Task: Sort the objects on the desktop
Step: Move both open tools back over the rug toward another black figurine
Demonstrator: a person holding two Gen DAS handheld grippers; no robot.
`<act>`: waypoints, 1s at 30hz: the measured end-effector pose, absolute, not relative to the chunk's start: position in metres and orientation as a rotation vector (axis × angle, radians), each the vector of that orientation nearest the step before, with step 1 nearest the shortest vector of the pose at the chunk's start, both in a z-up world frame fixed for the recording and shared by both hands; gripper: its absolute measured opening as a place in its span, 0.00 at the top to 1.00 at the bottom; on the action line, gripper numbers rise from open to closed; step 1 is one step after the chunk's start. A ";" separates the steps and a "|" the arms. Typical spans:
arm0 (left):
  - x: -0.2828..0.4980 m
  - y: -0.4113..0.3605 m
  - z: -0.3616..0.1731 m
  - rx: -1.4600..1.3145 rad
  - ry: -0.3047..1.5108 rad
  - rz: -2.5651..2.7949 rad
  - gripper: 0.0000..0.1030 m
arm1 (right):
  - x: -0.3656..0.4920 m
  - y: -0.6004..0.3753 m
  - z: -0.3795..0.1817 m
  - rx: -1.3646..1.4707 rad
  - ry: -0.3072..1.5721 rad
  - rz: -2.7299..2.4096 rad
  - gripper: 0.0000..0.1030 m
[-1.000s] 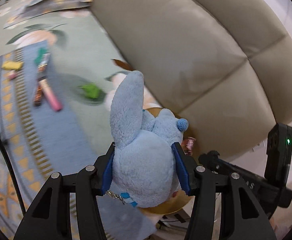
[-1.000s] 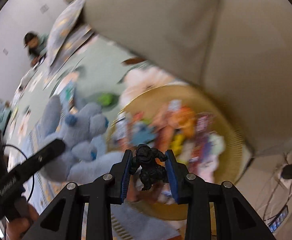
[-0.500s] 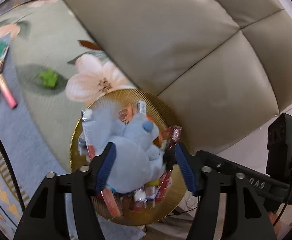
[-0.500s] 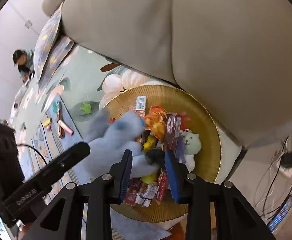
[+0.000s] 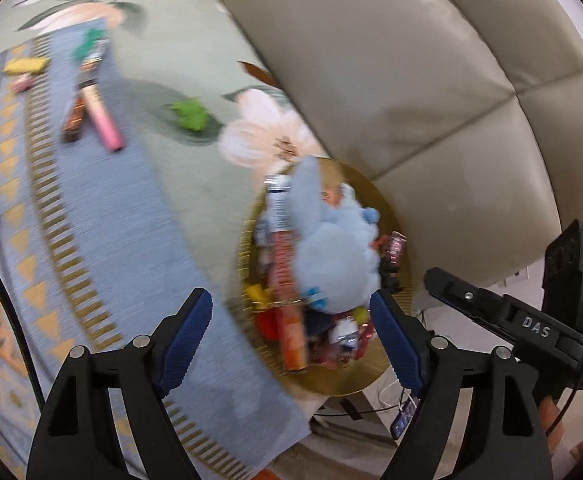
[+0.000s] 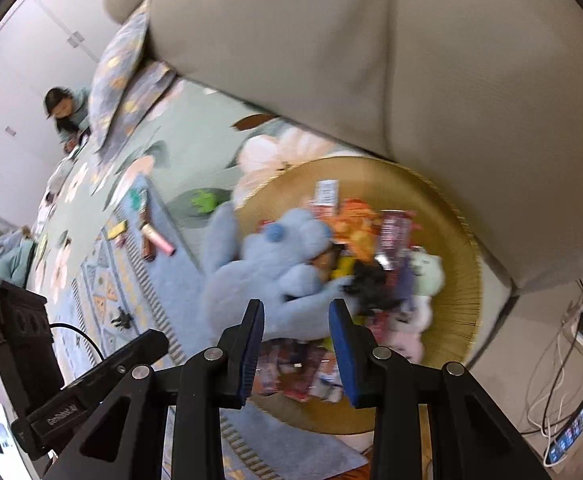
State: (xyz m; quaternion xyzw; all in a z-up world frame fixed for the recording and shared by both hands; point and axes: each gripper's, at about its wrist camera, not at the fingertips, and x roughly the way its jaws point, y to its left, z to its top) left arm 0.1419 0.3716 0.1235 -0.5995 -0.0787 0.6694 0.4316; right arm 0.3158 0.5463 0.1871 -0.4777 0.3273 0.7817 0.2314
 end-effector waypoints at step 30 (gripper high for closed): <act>0.011 0.223 0.023 -1.643 -0.260 2.223 0.22 | 0.154 0.420 0.124 -1.754 0.840 2.323 0.68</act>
